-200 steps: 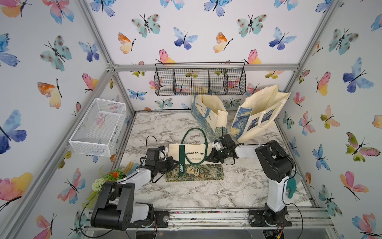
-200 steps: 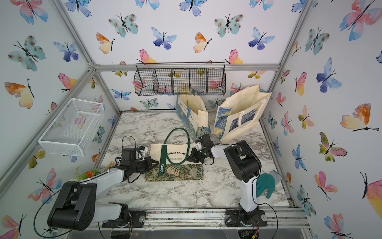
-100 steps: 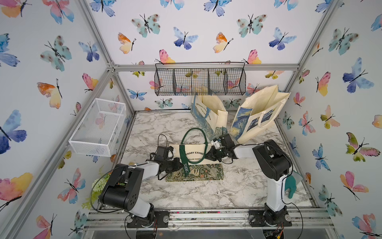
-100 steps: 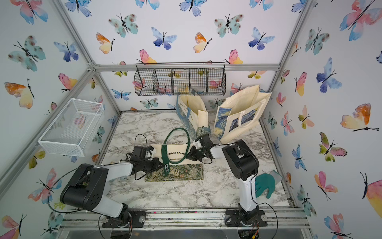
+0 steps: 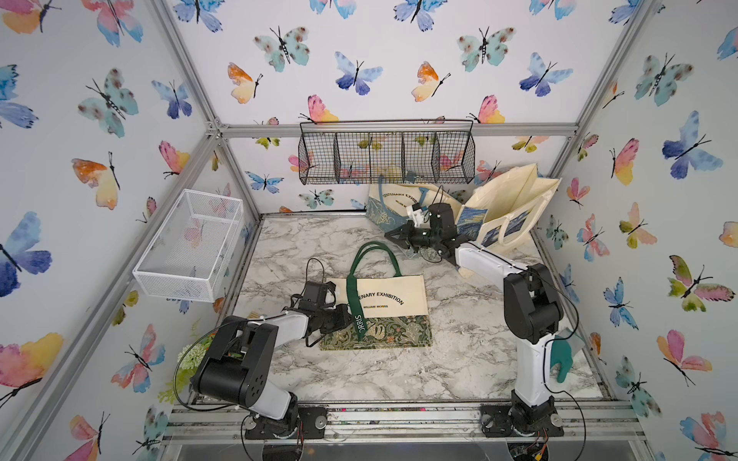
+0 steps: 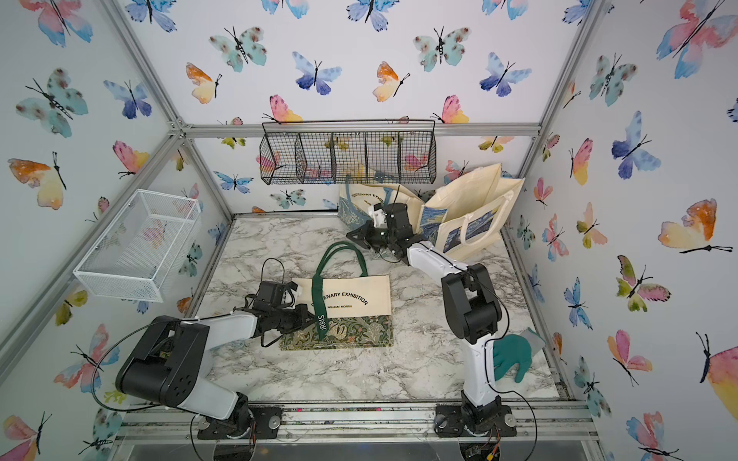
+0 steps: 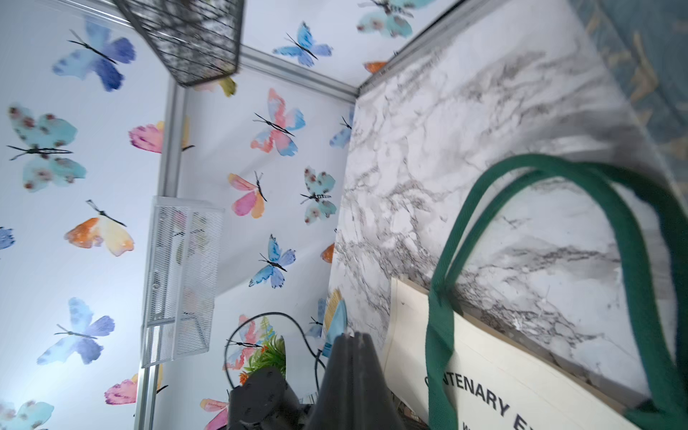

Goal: Put away the canvas bag
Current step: Adjust the canvas bag at the center of the board, then move the canvas bag to the center of the board.

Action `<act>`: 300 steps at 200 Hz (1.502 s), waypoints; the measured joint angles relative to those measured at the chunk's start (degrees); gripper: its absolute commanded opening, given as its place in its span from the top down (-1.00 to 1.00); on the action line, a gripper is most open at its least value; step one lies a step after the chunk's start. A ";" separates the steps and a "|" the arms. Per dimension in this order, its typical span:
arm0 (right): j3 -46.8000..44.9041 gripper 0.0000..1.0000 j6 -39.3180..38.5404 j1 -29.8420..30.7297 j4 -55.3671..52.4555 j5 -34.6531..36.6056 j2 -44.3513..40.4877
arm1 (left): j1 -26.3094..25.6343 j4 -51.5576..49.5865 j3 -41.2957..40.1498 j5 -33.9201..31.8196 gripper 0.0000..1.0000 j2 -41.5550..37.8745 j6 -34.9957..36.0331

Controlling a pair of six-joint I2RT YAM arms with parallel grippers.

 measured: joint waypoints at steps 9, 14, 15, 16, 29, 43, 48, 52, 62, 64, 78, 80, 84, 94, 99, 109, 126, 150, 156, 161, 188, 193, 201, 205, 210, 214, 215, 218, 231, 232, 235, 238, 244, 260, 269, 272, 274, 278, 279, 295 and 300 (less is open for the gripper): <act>-2.14 0.96 -0.39 -0.76 0.20 0.44 -2.64 | 0.00 -0.04 -0.13 0.00 0.92 -0.26 0.09; -3.78 0.96 -0.72 -1.07 -0.04 0.48 -4.07 | 0.00 -0.02 -0.17 -0.02 0.89 -0.42 0.11; -4.00 0.96 -0.72 -1.09 -0.02 0.55 -4.24 | 0.00 -0.04 -0.20 -0.02 0.89 -0.46 0.11; -4.46 0.96 -0.79 -1.14 0.04 0.61 -4.59 | 0.00 -0.04 -0.20 -0.02 0.88 -0.48 0.11; -9.33 0.96 -1.88 -1.27 -0.68 0.79 -7.52 | 0.00 -0.17 -0.28 -0.04 0.70 -0.85 0.39; -14.69 0.92 -3.74 -0.96 -2.80 1.03 -9.55 | 0.00 -0.52 -0.26 -0.15 0.38 -1.70 0.46; -16.52 0.89 -4.57 -0.90 -3.96 1.22 -10.08 | 0.00 -0.74 -0.24 -0.15 0.33 -2.21 0.22; -17.84 0.86 -5.14 -0.85 -4.74 1.29 -10.36 | 0.00 -1.01 -0.17 -0.22 0.31 -2.62 0.37; -21.00 0.76 -6.99 -0.66 -7.28 1.75 -11.28 | 0.00 -1.57 0.15 -0.39 0.24 -3.61 0.37; -21.53 0.73 -7.37 -0.66 -7.80 1.75 -11.41 | 0.00 -1.68 0.26 -0.44 0.23 -3.82 0.33; -24.11 0.46 -10.10 -0.48 -11.74 2.47 -12.68 | 0.00 -2.49 1.62 -0.68 0.20 -4.85 0.26; -24.39 0.41 -10.62 -0.46 -12.61 2.71 -12.90 | 0.00 -2.64 1.95 -0.66 0.19 -4.94 0.26; -24.65 0.33 -11.72 -0.44 -13.81 3.10 -13.27 | 0.00 -3.02 2.45 -0.79 0.19 -5.01 0.24; -24.87 0.08 -13.86 -0.44 -16.68 4.33 -14.14 | 0.00 -4.07 4.42 -1.07 0.17 -5.05 0.26; -24.90 -0.02 -15.45 -0.44 -18.05 5.18 -14.73 | 0.00 -4.79 5.51 -1.38 0.17 -5.05 0.33; -24.83 -0.23 -17.53 -0.46 -20.96 7.63 -15.91 | 0.00 -5.77 7.41 -2.36 0.16 -5.05 0.46; -24.61 -0.35 -22.12 -0.44 -25.70 11.67 -17.42 | 0.00 -7.63 9.79 -4.79 0.11 -4.76 0.50; -24.46 -0.39 -26.36 -0.44 -31.36 17.27 -16.90 | 0.02 -10.05 9.90 -9.73 0.07 -4.59 -0.61; -24.46 -0.40 -27.23 -0.44 -32.72 18.62 -16.41 | 0.07 -10.91 9.53 -11.58 0.08 -4.59 -1.22; -24.46 -0.40 -27.78 -0.44 -33.68 19.69 -15.96 | 0.09 -11.67 9.14 -13.00 0.07 -4.59 -1.81; -24.72 -0.40 -29.62 -0.22 -36.22 22.88 -13.53 | 0.55 -15.17 7.69 -18.01 0.08 -4.59 -4.55; -24.94 -0.40 -29.79 -0.22 -36.30 23.12 -13.29 | 0.57 -15.78 7.61 -18.75 0.08 -4.59 -4.92; -25.29 -0.40 -29.90 -0.17 -36.39 23.30 -13.09 | 0.59 -16.48 7.56 -19.67 0.08 -4.61 -5.40; -25.46 -0.40 -30.03 -0.11 -36.46 23.39 -13.05 | 0.68 -16.94 7.54 -20.28 0.07 -4.63 -5.66; -25.64 -0.40 -30.08 -0.04 -36.48 23.41 -13.00 | 0.72 -17.20 7.52 -20.85 0.06 -4.72 -5.92; -25.79 -0.40 -30.12 0.07 -36.48 23.41 -13.00 | 0.79 -17.44 7.52 -21.16 0.06 -4.83 -6.10; -25.81 -0.40 -30.12 0.07 -36.48 23.41 -13.00 | 0.79 -17.57 7.52 -21.29 0.06 -4.87 -6.12; -25.92 -0.40 -30.16 0.11 -36.46 23.41 -13.00 | 0.79 -17.77 7.50 -21.64 0.06 -5.01 -6.25; -26.49 -0.39 -30.18 0.20 -36.22 23.37 -13.00 | 0.83 -18.58 7.50 -23.10 0.05 -5.64 -6.56; -26.56 -0.39 -30.18 0.20 -36.20 23.37 -13.00 | 0.83 -18.64 7.50 -23.19 0.05 -5.68 -6.60; -26.71 -0.39 -30.18 0.20 -36.15 23.34 -13.00 | 0.83 -18.82 7.50 -23.56 0.05 -5.90 -6.64; -26.84 -0.39 -30.16 0.20 -36.09 23.34 -13.00 | 0.83 -18.93 7.50 -23.87 0.04 -5.99 -6.69; -27.15 -0.39 -30.16 0.28 -35.98 23.21 -12.90 | 0.83 -19.28 7.50 -24.24 0.04 -6.29 -6.73; -27.54 -0.38 -30.16 0.46 -35.65 22.88 -12.24 | 0.83 -19.96 7.50 -25.51 0.04 -6.75 -6.84; -27.52 -0.37 -30.14 0.55 -35.41 22.56 -11.61 | 0.83 -20.22 7.45 -26.12 0.04 -6.73 -6.84; -27.41 -0.38 -30.14 0.57 -35.32 22.43 -11.58 | 0.83 -20.28 7.43 -26.23 0.04 -6.73 -6.82; -27.41 -0.37 -30.03 0.57 -35.08 22.38 -11.56 | 0.83 -20.28 7.39 -26.34 0.04 -6.71 -6.84; -27.41 -0.38 -30.01 0.61 -34.86 22.32 -11.50 | 0.83 -20.37 7.28 -26.43 0.05 -6.71 -6.82; -27.41 -0.38 -30.01 0.63 -34.82 22.27 -11.47 | 0.83 -20.39 7.23 -26.47 0.05 -6.71 -6.82; -27.39 -0.36 -29.79 0.72 -34.62 21.84 -11.37 | 0.83 -20.41 6.67 -26.51 0.06 -6.36 -6.84; -27.39 -0.36 -29.77 0.74 -34.49 21.66 -11.32 | 0.83 -20.35 6.32 -26.49 0.05 -6.05 -6.86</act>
